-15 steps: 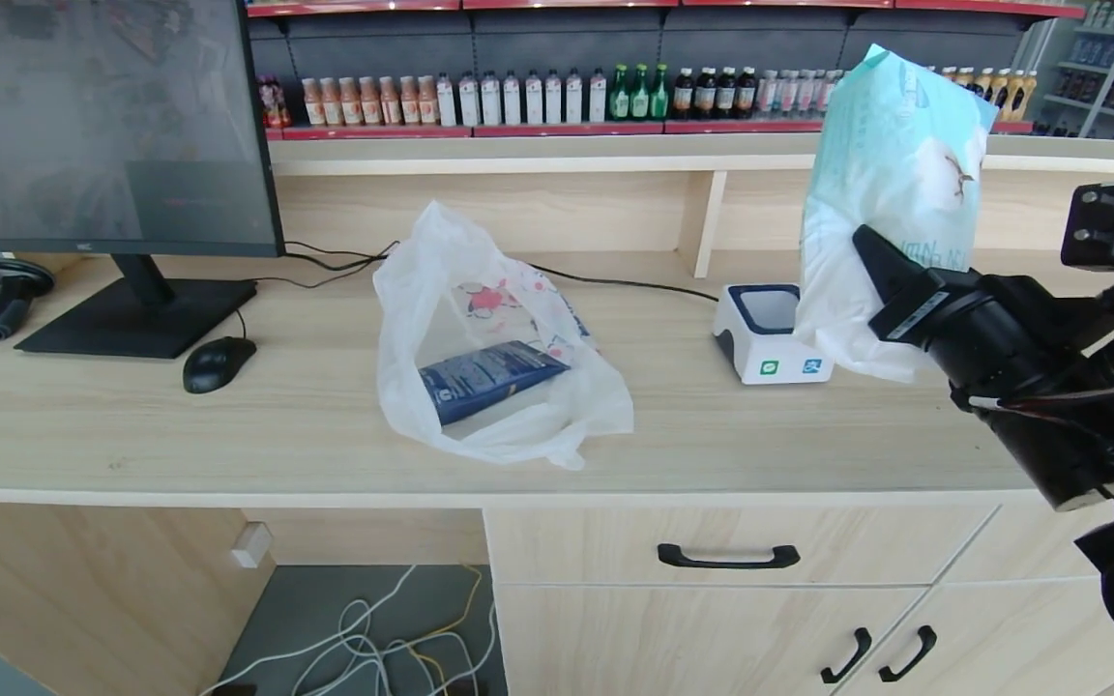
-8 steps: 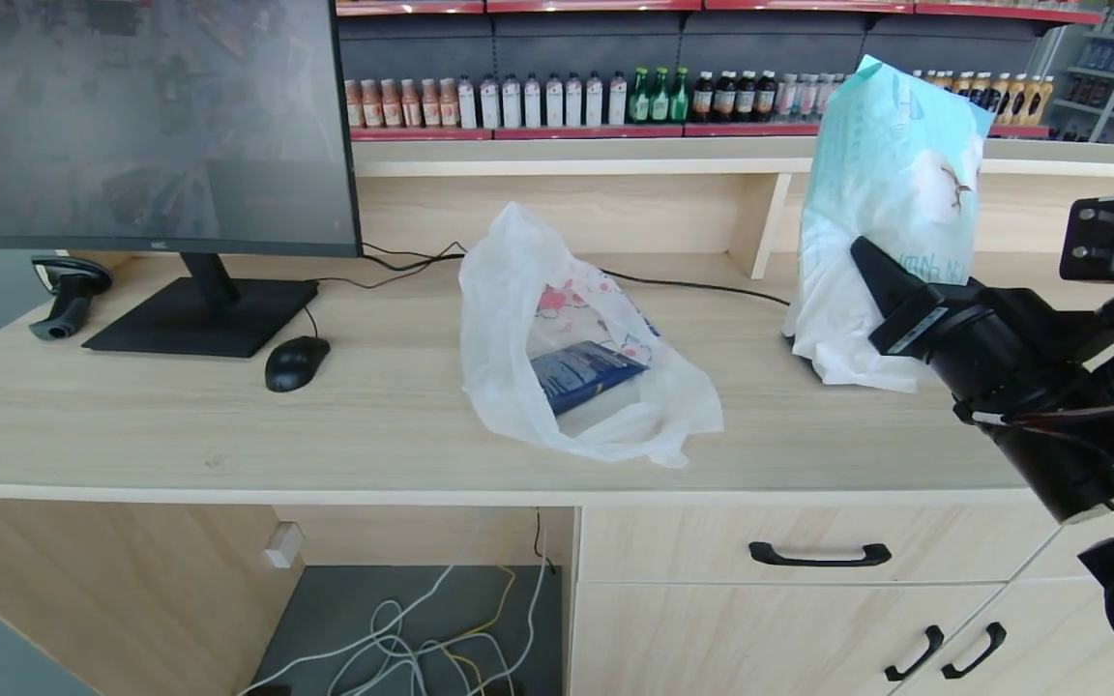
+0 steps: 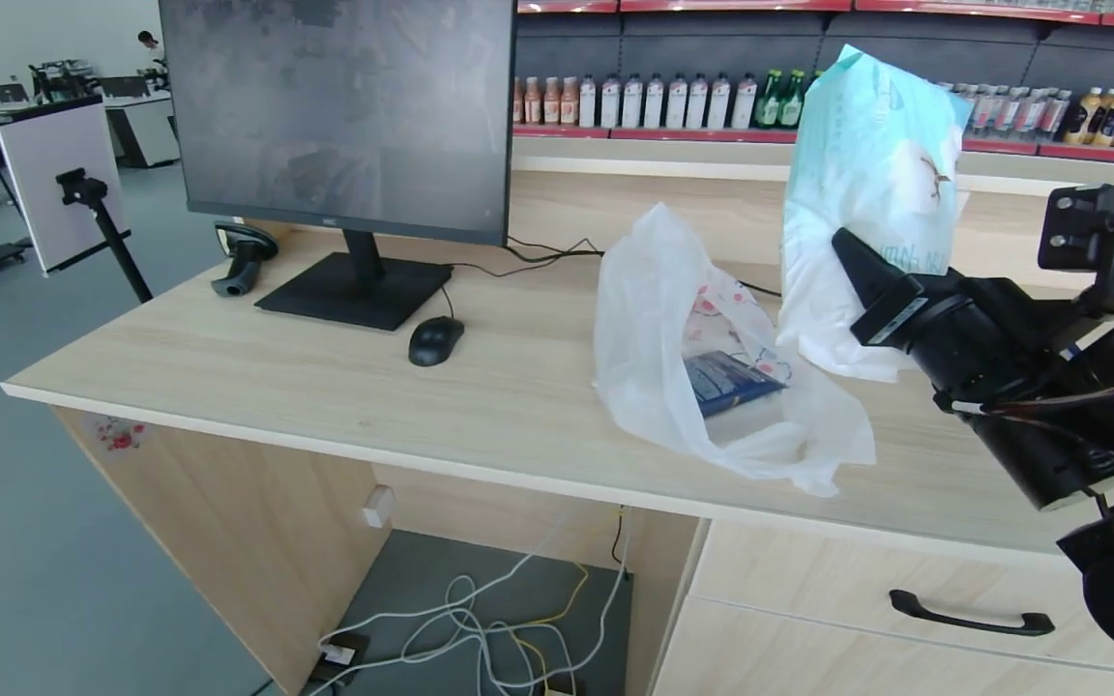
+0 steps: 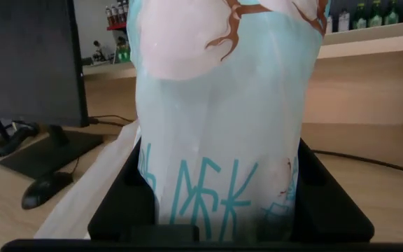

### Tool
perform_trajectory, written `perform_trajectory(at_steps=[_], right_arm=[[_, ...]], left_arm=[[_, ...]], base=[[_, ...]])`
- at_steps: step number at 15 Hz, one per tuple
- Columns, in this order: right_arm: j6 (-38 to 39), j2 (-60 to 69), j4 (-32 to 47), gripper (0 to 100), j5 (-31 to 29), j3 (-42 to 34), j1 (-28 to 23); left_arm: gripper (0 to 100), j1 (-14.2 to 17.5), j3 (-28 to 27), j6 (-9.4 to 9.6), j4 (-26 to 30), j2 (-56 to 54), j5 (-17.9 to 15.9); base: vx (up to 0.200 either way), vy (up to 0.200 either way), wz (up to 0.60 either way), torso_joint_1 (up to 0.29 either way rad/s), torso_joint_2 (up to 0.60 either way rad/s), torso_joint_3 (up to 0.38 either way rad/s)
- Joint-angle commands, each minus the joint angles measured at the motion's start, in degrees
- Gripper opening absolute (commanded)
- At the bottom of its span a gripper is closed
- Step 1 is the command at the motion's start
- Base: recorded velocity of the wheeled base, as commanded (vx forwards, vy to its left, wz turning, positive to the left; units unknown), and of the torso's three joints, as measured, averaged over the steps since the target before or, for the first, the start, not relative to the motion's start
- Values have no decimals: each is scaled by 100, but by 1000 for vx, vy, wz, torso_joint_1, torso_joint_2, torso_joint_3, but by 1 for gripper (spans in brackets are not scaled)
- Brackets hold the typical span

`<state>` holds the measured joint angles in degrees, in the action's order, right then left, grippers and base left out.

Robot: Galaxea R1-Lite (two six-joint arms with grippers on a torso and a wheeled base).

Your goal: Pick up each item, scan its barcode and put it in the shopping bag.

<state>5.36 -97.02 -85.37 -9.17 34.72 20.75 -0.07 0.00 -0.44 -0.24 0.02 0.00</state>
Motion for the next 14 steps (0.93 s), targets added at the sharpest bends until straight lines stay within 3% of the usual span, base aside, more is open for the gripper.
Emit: perform_trajectory(at_steps=[1,5,10,14], right_arm=[[132,-150,91,0,-59,184,-1],[571,-818,152,0,-700,193,26],[510,-1477,-6,0,-683,-211,263],[325,-1679,-41,0,-560,61,456]], left_arm=[[100,-1,0,0,-2,-2,0],[100,-1,0,9,-20,-2,0],[100,-1,0,9,-28,-2,0],[100,-1,0,9,-28,-2,0]], base=[[0,0,0,0,0,0],[0,0,0,0,0,0],[0,0,0,0,0,0],[0,0,0,0,0,0]])
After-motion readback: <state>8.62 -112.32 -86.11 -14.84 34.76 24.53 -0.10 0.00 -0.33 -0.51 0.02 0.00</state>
